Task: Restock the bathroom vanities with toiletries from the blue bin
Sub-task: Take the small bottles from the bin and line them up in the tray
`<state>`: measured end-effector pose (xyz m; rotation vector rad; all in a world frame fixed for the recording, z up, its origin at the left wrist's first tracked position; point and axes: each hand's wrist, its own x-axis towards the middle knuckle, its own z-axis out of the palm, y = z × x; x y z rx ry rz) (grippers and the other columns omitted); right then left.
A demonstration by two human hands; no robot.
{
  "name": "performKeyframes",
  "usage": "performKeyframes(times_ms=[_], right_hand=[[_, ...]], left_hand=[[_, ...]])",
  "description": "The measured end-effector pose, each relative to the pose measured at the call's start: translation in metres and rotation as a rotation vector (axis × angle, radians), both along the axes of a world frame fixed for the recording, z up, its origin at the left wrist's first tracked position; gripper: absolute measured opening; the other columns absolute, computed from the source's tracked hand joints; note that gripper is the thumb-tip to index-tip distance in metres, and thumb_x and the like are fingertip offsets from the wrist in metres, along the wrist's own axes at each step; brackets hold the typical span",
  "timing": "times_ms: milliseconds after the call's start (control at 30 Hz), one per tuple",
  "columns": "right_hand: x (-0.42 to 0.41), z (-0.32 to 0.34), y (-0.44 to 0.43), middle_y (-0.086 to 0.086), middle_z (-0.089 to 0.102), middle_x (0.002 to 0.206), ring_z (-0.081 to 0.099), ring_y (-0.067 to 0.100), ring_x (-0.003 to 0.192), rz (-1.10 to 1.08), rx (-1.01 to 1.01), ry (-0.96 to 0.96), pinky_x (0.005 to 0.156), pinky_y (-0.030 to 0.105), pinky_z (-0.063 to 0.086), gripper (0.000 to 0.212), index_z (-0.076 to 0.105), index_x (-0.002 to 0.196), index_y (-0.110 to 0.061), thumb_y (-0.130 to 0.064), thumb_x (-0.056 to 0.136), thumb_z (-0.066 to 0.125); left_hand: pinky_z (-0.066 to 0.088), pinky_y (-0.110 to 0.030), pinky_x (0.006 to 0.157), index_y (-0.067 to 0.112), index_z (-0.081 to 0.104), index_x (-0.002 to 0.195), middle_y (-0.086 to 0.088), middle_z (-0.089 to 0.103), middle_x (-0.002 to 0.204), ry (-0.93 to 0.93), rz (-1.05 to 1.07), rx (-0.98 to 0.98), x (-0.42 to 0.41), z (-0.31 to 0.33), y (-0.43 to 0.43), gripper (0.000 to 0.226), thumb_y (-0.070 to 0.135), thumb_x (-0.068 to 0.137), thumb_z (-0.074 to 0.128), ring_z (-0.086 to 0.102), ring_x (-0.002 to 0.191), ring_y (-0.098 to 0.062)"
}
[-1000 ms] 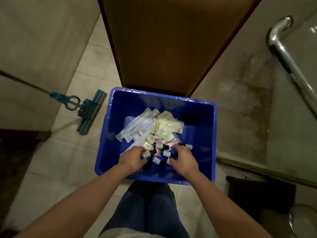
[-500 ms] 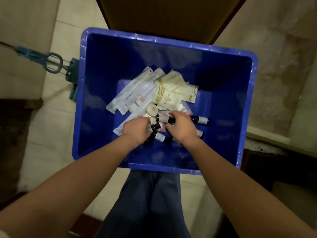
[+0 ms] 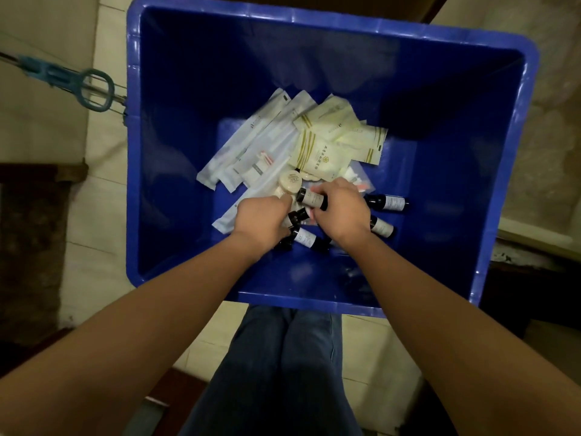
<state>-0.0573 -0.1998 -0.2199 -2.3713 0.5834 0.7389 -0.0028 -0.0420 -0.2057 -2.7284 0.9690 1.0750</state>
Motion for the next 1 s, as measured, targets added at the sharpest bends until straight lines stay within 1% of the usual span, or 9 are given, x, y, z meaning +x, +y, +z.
performKeyframes(times_ms=[133, 300, 400, 567, 667, 767, 833, 933, 1000], right_hand=[[0.0, 0.0, 0.001, 0.0, 0.057, 0.114, 0.051, 0.02, 0.111, -0.016, -0.01, 0.005, 0.084, 0.034, 0.047, 0.037, 0.063, 0.121, -0.026, -0.021, 0.085, 0.068], [0.0, 0.017, -0.005, 0.001, 0.066, 0.105, 0.056, 0.022, 0.106, -0.067, 0.02, 0.018, 0.084, 0.035, 0.051, 0.028, 0.067, 0.109, -0.026, -0.018, 0.082, 0.064], [-0.002, 0.033, -0.009, 0.002, 0.067, 0.1, 0.06, 0.023, 0.098, -0.09, 0.047, 0.017, 0.074, 0.033, 0.051, 0.024, 0.067, 0.106, -0.025, -0.02, 0.083, 0.066], [-0.005, 0.07, -0.017, 0.005, 0.06, 0.12, 0.059, 0.023, 0.103, -0.171, 0.158, 0.007, 0.077, 0.026, 0.045, 0.037, 0.065, 0.119, -0.02, -0.025, 0.084, 0.073], [-0.005, 0.097, -0.02, 0.005, 0.06, 0.116, 0.06, 0.02, 0.098, -0.231, 0.215, 0.002, 0.078, 0.026, 0.046, 0.031, 0.067, 0.11, -0.018, -0.026, 0.082, 0.077], [-0.004, 0.128, -0.022, 0.005, 0.067, 0.107, 0.062, 0.019, 0.095, -0.281, 0.304, 0.007, 0.08, 0.03, 0.052, 0.03, 0.069, 0.103, -0.011, -0.023, 0.079, 0.081], [-0.003, 0.15, -0.023, 0.004, 0.067, 0.101, 0.063, 0.02, 0.093, -0.297, 0.358, 0.02, 0.083, 0.034, 0.055, 0.025, 0.069, 0.096, -0.012, -0.016, 0.075, 0.083], [-0.002, 0.182, -0.023, 0.004, 0.065, 0.095, 0.066, 0.026, 0.091, -0.297, 0.411, 0.01, 0.082, 0.042, 0.058, 0.025, 0.07, 0.091, -0.016, -0.008, 0.072, 0.083], [-0.001, 0.202, -0.024, 0.003, 0.064, 0.092, 0.066, 0.023, 0.083, -0.297, 0.437, -0.01, 0.077, 0.04, 0.06, 0.027, 0.07, 0.091, -0.016, -0.005, 0.07, 0.083]], left_hand=[[0.043, -0.032, 0.059, 0.015, 0.051, 0.108, -0.002, 0.063, 0.095, 0.006, -0.001, -0.038, 0.0, -0.001, 0.001, 0.034, 0.036, 0.084, 0.063, 0.062, 0.083, -0.026], [0.039, -0.028, 0.059, 0.02, 0.056, 0.11, 0.002, 0.066, 0.095, 0.039, 0.08, -0.068, -0.001, 0.007, 0.007, 0.039, 0.044, 0.08, 0.063, 0.062, 0.084, -0.023], [0.042, -0.028, 0.061, 0.024, 0.057, 0.11, 0.005, 0.067, 0.092, 0.116, 0.232, -0.039, 0.002, 0.02, 0.008, 0.043, 0.047, 0.075, 0.065, 0.062, 0.085, -0.02], [0.052, -0.035, 0.079, 0.027, 0.054, 0.1, 0.007, 0.066, 0.093, 0.379, 0.666, -0.031, 0.006, 0.046, 0.006, 0.032, 0.046, 0.077, 0.066, 0.063, 0.087, -0.016], [0.05, -0.034, 0.08, 0.024, 0.055, 0.091, 0.003, 0.063, 0.088, 0.436, 0.814, -0.123, 0.006, 0.067, 0.003, 0.019, 0.036, 0.081, 0.065, 0.061, 0.085, -0.018], [0.049, -0.028, 0.069, 0.02, 0.058, 0.085, 0.002, 0.062, 0.08, 0.497, 1.011, -0.285, 0.001, 0.095, -0.002, 0.008, 0.024, 0.085, 0.065, 0.06, 0.072, -0.014], [0.048, -0.028, 0.069, 0.012, 0.061, 0.09, -0.005, 0.064, 0.083, 0.52, 1.079, -0.368, -0.002, 0.115, -0.003, 0.009, 0.02, 0.086, 0.063, 0.06, 0.073, -0.018], [0.044, -0.031, 0.069, 0.011, 0.057, 0.082, -0.009, 0.056, 0.081, 0.52, 1.136, -0.481, -0.007, 0.149, -0.004, 0.007, 0.014, 0.088, 0.058, 0.054, 0.074, -0.02], [0.048, -0.033, 0.072, 0.01, 0.057, 0.088, -0.01, 0.057, 0.086, 0.529, 1.193, -0.553, -0.01, 0.171, -0.003, 0.004, 0.014, 0.09, 0.056, 0.056, 0.08, -0.021]])
